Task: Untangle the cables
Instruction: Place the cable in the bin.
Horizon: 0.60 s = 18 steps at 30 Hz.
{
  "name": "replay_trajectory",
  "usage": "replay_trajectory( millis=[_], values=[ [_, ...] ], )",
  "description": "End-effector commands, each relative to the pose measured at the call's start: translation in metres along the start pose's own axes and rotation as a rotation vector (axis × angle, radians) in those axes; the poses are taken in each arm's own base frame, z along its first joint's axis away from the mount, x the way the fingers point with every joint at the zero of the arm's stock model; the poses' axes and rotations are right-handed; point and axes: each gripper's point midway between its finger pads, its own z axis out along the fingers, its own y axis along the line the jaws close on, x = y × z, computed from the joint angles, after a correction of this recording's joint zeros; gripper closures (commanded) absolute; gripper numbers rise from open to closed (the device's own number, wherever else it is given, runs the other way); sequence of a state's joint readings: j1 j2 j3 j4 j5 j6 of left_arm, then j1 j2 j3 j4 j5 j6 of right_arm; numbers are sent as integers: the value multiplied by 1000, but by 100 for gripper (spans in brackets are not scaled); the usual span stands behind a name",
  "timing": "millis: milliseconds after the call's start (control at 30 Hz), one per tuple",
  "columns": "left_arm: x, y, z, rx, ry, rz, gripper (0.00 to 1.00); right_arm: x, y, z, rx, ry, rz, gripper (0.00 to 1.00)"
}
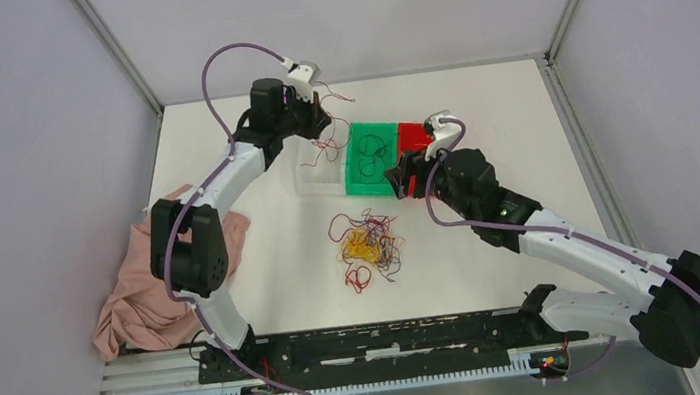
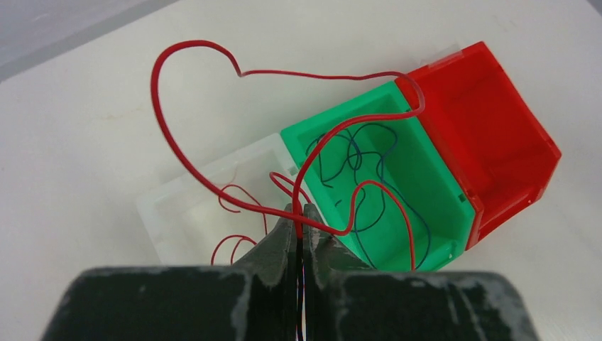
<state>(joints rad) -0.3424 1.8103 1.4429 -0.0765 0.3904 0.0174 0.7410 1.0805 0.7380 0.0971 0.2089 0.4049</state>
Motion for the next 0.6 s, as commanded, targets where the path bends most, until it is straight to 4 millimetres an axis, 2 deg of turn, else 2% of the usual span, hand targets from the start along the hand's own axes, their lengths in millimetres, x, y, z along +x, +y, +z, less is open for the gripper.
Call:
replay_trajectory(
  millis=[0,133,300,400,567],
  values=[
    [-6,15,-4,-78,-78,74,97,-47,-2,-7,36,-67,-20,29],
    [4,31,-1,-152,-67,89,97,-51,-16,5,88,-57,35,27],
    [26,45,4,-225,-5,108,97,-82,-12,28,82,-70,87,27],
    [33,44,6,-215,2,140,97,-94,-7,40,66,-64,90,27],
    [45,45,6,-203,38,213,96,-98,-7,62,53,-33,175,27]
  ],
)
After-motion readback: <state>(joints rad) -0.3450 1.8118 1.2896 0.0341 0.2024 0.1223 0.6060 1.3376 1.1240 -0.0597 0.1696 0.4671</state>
